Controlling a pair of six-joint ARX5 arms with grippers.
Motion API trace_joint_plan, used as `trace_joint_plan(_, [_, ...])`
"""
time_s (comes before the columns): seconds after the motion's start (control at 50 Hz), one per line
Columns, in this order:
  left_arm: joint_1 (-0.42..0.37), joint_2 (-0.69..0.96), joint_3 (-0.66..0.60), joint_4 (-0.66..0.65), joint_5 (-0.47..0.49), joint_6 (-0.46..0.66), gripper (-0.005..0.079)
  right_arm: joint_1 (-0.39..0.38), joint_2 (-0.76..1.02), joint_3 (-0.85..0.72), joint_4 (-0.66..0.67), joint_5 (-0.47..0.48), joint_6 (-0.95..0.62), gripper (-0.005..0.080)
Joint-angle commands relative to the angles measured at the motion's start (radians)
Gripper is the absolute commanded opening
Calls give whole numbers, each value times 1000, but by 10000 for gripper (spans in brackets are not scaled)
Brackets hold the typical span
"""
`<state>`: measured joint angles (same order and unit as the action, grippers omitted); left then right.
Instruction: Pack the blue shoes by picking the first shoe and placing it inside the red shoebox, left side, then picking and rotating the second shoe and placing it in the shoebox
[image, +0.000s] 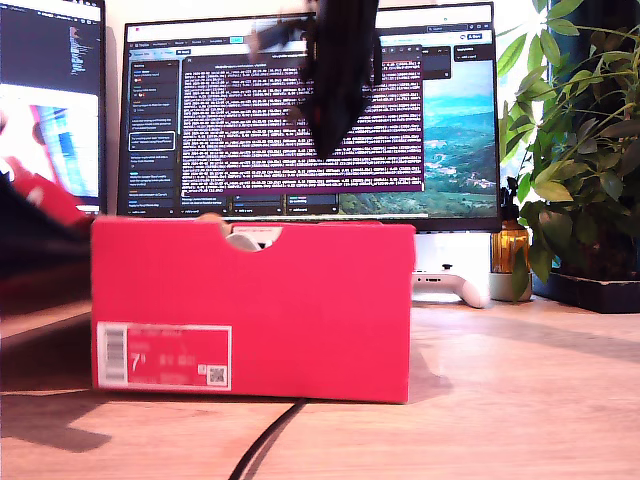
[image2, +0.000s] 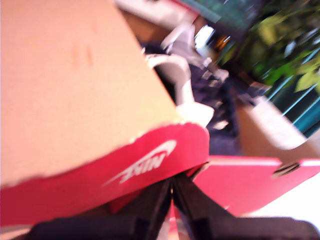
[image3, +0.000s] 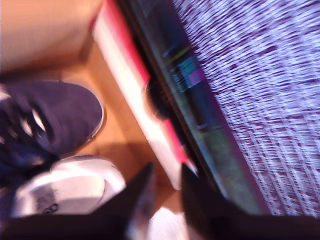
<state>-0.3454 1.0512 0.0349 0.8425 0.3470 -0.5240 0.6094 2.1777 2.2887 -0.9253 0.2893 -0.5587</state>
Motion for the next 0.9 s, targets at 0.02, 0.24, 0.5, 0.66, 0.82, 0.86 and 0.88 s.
trace_joint_plan(0.02, [-2, -18, 0, 24, 1, 1, -21, 12, -10, 19, -55, -40, 82, -10])
trace_joint_plan(0.24, [-2, -66, 0, -17, 12, 9, -21, -19, -10, 38, -194, -172, 322, -10])
trace_joint_plan(0.5, [-2, -140, 0, -291, 20, 61, -21, -92, -16, 38, -245, -295, 394, -10])
trace_joint_plan(0.66, [-2, -213, 0, -465, 9, 84, -21, -114, -16, 38, -274, -297, 406, -10])
trace_joint_plan(0.82, [-2, -335, 0, -620, -41, 99, -21, -127, -18, 38, -285, -297, 414, -10])
trace_joint_plan(0.86, [-2, -371, 0, -660, -52, 110, -21, -130, -18, 38, -287, -297, 419, -10])
trace_joint_plan(0.88, [-2, -391, 0, -679, -58, 113, -21, -132, -18, 38, -288, -297, 422, -10])
